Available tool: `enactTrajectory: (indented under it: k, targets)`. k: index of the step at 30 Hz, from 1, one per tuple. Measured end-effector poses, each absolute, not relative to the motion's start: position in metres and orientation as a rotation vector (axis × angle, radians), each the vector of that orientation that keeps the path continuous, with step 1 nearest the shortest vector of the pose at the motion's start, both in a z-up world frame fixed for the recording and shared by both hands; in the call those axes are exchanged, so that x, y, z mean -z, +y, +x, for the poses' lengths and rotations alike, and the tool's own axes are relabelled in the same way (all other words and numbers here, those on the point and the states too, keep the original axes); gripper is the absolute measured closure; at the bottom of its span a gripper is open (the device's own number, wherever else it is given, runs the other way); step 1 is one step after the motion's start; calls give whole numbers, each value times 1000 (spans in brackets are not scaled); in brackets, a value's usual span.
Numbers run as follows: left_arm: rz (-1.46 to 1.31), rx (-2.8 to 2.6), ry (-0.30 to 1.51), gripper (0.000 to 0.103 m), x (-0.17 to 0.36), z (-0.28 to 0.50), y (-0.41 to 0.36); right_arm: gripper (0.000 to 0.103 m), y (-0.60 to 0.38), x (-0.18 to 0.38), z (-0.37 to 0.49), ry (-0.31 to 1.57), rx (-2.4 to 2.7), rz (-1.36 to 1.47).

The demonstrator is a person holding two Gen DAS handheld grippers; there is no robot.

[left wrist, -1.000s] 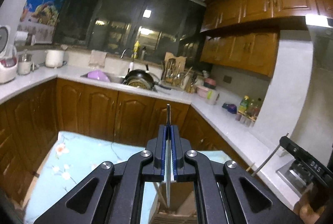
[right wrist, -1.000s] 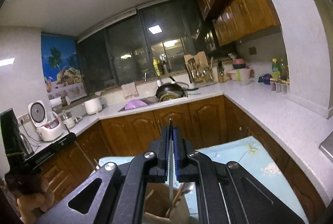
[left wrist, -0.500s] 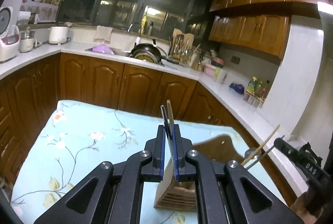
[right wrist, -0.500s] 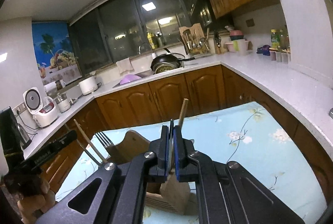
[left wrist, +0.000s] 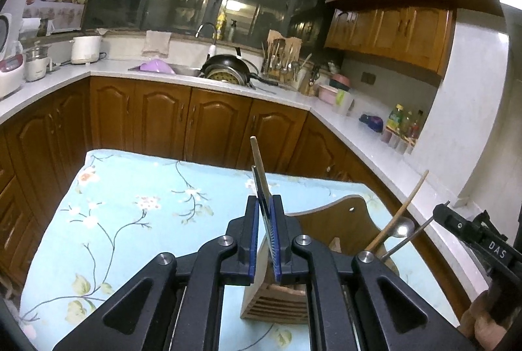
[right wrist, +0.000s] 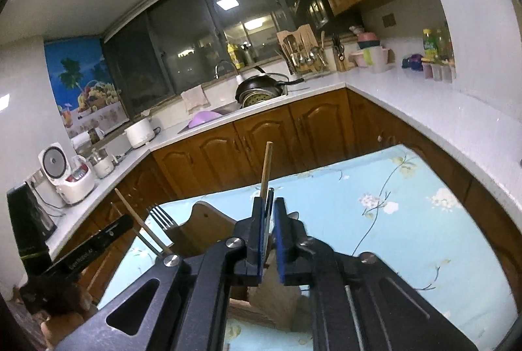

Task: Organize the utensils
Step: 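Lower both held knives down into the wooden holder, then open the left tool while the right tool opens, releasing the knives, then move both tools back down toward the remaining chopsticks and knife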

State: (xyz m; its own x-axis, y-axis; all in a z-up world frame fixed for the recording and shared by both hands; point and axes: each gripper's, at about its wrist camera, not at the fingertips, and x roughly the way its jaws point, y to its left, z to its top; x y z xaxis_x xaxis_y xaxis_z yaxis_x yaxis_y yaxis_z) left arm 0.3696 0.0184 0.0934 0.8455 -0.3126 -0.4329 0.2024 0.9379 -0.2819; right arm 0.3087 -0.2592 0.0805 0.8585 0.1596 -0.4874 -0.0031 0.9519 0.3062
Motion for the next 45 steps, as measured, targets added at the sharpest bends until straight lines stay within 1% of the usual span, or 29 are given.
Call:
enactTrajectory:
  k: [1,2,3,4,5,6,7,8,9,10,11,13,14,15,22,28,37,45]
  targets:
    - [-233,273,500,92,-95,369,19,90,-261,-80,308,536,-92,314]
    - [-239,269,506,82,-96,369,20,86,-262,-81,308,536,-93,320]
    - [-245,263,503,78,-96,367,22,77,-264,-82,306,531,-95,328]
    - [-251,258,497,70,-98,365,24,65,-265,-84,304,526,-96,332]
    - [-256,252,494,63,-98,361,26,59,-267,-86,301,516,-97,338]
    - [-262,247,495,60,-99,359,28,52,-268,-88,298,508,-99,344]
    - [-269,243,499,53,-100,357,31,47,-268,-90,295,501,-101,349]
    - [-274,240,499,50,-100,352,33,45,-269,-92,290,493,-103,356]
    - [-274,236,498,49,-100,347,36,39,-270,-93,287,489,-105,361]
    - [-271,231,499,44,-100,342,37,30,-271,-95,283,483,-110,367]
    - [-269,221,501,35,-99,336,38,25,-272,-97,277,475,-114,373]
    - [-272,205,495,30,-97,321,44,10,-273,-99,265,461,-121,384]
    - [-274,199,497,28,-96,313,46,8,-272,-99,261,458,-123,386]
    - [-277,190,502,27,-93,305,49,6,-272,-97,253,458,-127,386]
    - [-297,165,568,27,-74,247,62,6,-266,-74,211,515,-137,361]
    - [-298,147,621,27,-65,203,68,6,-258,-43,174,587,-150,329]
    - [-276,153,692,27,-54,166,66,6,-235,-13,139,631,-175,257]
    - [-249,135,751,27,-46,153,72,6,-225,8,128,683,-177,204]
